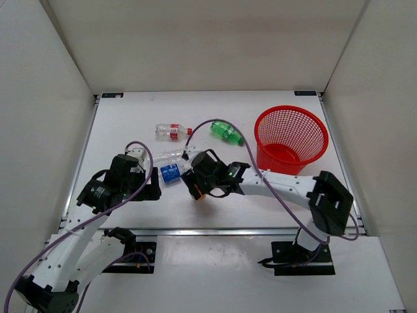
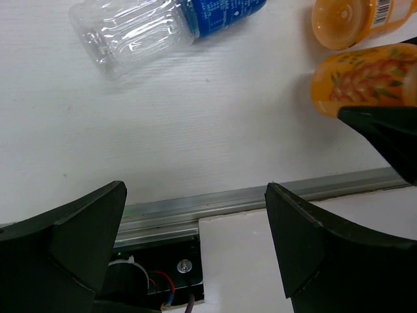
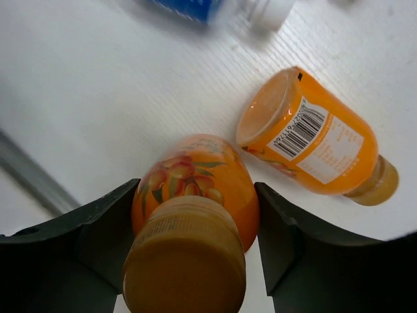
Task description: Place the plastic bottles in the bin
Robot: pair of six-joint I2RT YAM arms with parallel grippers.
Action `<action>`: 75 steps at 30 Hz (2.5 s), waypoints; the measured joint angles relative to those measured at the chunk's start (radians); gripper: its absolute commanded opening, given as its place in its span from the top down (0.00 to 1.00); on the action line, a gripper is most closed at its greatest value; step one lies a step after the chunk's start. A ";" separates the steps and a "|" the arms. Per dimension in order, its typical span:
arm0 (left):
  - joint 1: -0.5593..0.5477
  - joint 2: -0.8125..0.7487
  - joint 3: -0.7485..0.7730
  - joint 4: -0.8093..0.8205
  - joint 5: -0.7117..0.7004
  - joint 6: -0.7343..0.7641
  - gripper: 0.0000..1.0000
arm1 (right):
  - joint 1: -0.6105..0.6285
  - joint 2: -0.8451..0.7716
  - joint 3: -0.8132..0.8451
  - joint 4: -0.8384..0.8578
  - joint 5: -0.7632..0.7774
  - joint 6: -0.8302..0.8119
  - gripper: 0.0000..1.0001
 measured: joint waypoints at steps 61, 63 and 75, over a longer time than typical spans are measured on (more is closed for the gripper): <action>-0.362 1.228 0.563 0.266 0.190 0.447 0.46 | -1.020 -0.841 0.144 -0.687 -0.152 -0.116 0.01; -0.357 1.193 0.575 0.286 0.191 0.396 0.43 | -0.999 -0.876 0.143 -0.697 -0.108 -0.094 0.01; -0.374 1.067 1.189 0.592 0.150 0.150 0.38 | -0.710 -1.104 -0.227 -0.658 -0.301 0.011 0.01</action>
